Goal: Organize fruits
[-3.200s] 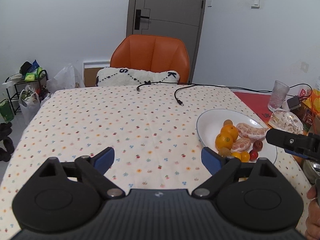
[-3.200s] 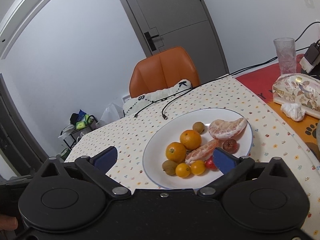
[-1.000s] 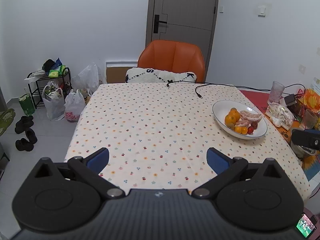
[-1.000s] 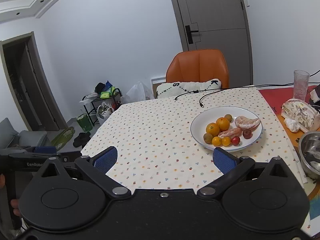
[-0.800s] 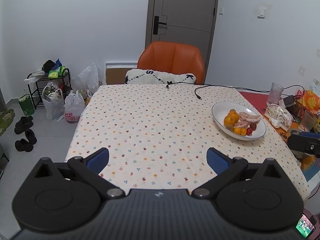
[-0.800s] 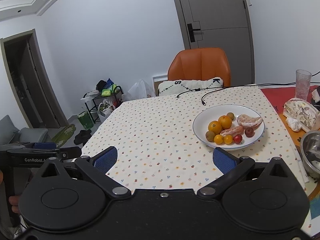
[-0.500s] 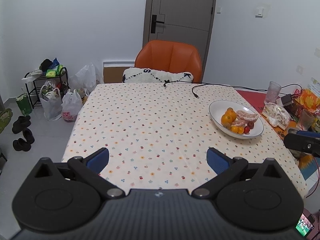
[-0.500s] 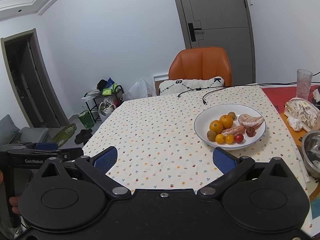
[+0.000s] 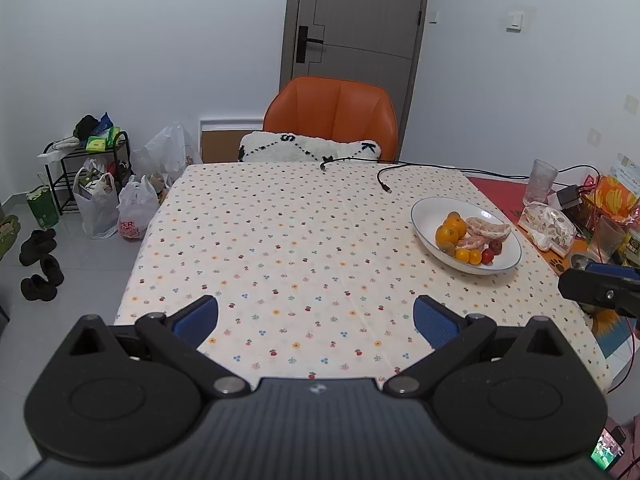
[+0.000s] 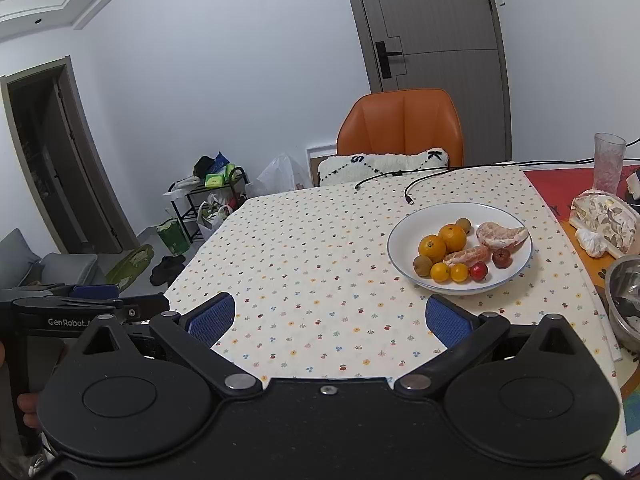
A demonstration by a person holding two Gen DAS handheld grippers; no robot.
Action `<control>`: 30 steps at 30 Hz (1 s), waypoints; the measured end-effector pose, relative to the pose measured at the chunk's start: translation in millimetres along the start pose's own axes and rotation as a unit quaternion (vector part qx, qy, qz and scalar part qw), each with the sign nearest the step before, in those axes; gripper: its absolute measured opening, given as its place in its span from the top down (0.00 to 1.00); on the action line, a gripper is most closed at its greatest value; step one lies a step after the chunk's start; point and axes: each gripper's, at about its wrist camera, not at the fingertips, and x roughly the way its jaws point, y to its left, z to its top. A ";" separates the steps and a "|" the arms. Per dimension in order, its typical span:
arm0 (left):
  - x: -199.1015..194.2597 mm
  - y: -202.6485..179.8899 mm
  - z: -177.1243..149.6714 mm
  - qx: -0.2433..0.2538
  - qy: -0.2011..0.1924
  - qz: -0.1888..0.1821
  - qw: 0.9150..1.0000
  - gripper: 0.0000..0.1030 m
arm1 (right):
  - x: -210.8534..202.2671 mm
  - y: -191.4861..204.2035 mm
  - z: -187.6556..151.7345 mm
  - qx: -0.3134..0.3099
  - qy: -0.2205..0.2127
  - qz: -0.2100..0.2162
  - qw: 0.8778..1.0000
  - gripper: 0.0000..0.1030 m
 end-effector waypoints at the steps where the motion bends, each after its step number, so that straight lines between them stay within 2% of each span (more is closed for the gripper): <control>1: 0.0 -0.1 0.0 0.000 0.000 0.000 1.000 0.00 | 0.2 -0.1 -0.1 0.001 0.000 0.000 1.000 0.00; 30: 1.4 -0.2 -1.2 0.003 0.003 0.000 1.000 0.00 | 2.8 -4.8 -1.2 0.008 0.006 -0.001 1.000 0.00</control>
